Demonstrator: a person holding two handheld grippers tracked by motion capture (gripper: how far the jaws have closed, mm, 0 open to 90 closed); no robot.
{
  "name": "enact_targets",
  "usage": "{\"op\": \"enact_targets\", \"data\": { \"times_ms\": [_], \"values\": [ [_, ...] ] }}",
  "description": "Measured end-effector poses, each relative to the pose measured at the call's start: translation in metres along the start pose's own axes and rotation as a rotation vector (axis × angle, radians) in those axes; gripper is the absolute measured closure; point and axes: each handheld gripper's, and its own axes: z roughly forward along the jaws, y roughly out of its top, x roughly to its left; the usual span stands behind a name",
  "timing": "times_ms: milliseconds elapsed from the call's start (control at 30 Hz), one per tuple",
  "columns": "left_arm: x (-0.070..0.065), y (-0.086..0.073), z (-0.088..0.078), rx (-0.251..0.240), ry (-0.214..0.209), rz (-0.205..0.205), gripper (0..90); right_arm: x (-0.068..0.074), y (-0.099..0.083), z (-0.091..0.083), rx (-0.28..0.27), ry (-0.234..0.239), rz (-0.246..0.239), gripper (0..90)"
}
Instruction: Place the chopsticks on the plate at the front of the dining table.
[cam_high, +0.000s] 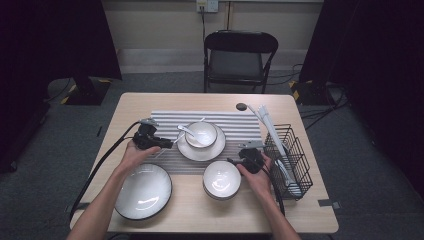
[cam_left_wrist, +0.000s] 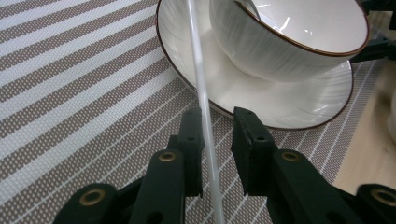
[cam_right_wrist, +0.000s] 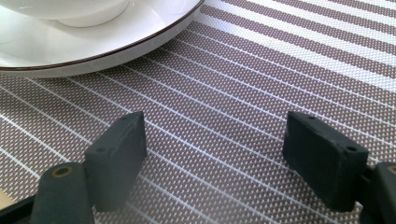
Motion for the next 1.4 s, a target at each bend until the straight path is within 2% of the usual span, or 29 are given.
{"op": "enact_targets", "data": {
  "times_ms": [167,233,300,367,467,500,600,767,1067,1200,1333,1400],
  "values": [
    [0.003,-0.011,-0.011,-0.009,0.003,-0.012,73.3,0.0,0.0,0.0,0.0,0.0,0.0,20.9],
    [0.001,-0.013,-0.015,-0.01,0.005,0.0,74.1,0.0,0.0,0.0,0.0,0.0,0.0,20.9],
    [-0.001,-0.015,-0.017,0.011,-0.004,0.005,73.8,0.0,0.0,0.0,0.0,0.0,0.0,20.9],
    [-0.002,-0.016,-0.017,0.044,0.021,0.019,73.5,0.0,0.0,0.0,0.0,0.0,0.0,20.9],
    [-0.001,-0.017,-0.015,0.075,0.024,0.012,71.2,0.0,0.0,0.0,0.0,0.0,0.0,21.0],
    [-0.001,-0.017,-0.014,0.076,0.024,0.012,72.2,0.0,0.0,0.0,0.0,0.0,0.0,21.0],
    [0.0,-0.017,-0.011,0.083,0.018,0.009,82.6,0.0,0.0,0.0,0.0,0.0,0.0,20.9],
    [0.0,-0.016,-0.009,0.06,0.013,0.0,86.3,0.0,0.0,0.0,0.0,0.0,0.0,20.9],
    [0.0,-0.013,-0.003,0.051,0.021,0.002,86.5,0.0,0.0,0.0,0.0,0.0,0.0,20.9],
    [0.001,-0.008,-0.006,0.019,0.025,-0.016,86.6,0.0,0.0,0.0,0.0,0.0,0.0,21.0],
    [-0.001,-0.002,-0.003,0.026,0.025,0.003,86.6,0.0,0.0,0.0,0.0,0.0,0.0,20.9],
    [-0.001,-0.002,-0.002,0.025,0.022,-0.002,86.6,0.0,0.0,0.0,0.0,0.0,0.0,20.9]
  ]
}}
